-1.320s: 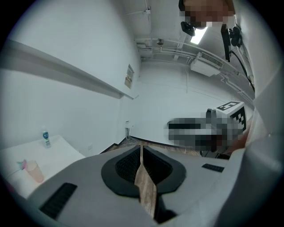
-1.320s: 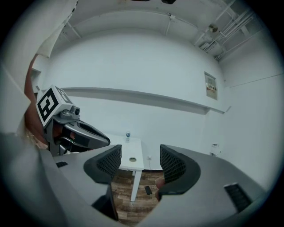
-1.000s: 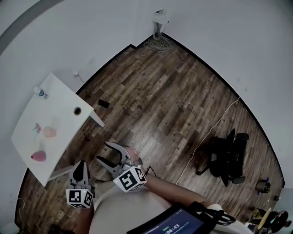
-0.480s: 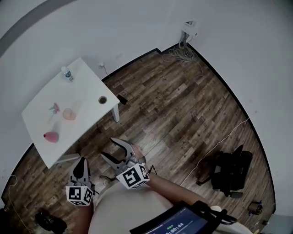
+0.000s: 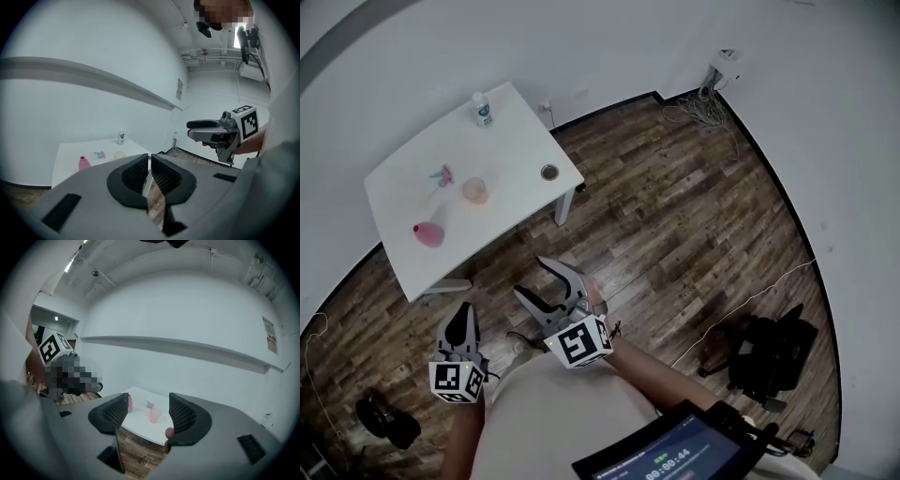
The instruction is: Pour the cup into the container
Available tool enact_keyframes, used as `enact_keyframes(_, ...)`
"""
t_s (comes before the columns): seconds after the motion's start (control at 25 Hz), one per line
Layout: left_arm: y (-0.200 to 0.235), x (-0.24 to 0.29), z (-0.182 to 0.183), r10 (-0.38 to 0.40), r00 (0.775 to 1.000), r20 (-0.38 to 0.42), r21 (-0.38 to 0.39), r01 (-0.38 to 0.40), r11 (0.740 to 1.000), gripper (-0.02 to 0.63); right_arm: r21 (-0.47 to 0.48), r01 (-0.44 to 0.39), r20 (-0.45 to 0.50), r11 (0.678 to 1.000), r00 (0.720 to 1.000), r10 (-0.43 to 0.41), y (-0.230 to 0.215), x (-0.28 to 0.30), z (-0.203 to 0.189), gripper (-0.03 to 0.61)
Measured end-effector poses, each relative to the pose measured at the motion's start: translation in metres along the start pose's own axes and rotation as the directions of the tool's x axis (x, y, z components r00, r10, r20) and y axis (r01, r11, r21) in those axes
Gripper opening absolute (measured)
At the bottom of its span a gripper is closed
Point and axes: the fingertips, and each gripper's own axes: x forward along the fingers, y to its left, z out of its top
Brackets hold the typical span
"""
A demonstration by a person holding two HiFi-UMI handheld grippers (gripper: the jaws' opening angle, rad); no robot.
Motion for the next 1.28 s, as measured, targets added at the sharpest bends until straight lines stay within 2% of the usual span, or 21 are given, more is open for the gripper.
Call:
enact_keyframes(0.32, 0.045, -0.034, -0.026, 0.049, 0.998, -0.032, -0.001, -0.049, 0.999, 0.012, -0.050, -0.028, -0.028, 0.998, 0.999, 0.027, 0.041, 0.020, -0.012, 0.279)
enact_keyframes(0.56, 0.068, -0.046, -0.037, 0.052, 0.997, -0.051, -0.011, -0.052, 0.999, 0.012, -0.048, -0.030, -0.054, 0.998, 0.998, 0.028, 0.055, 0.034, -0.011, 0.279)
enact_keyframes(0.92, 0.050, -0.020, -0.032, -0.067, 0.995, -0.068, 0.036, 0.069, 0.997, 0.012, -0.052, 0.060, -0.065, 0.997, 0.996, -0.063, 0.045, 0.018, -0.011, 0.279)
enact_keyframes(1.28, 0.021, -0.009, -0.034, -0.180, 0.979, -0.093, 0.076, 0.187, 0.980, 0.012, -0.025, 0.146, -0.104, 0.989, 0.984, -0.148, 0.046, -0.009, -0.028, 0.279)
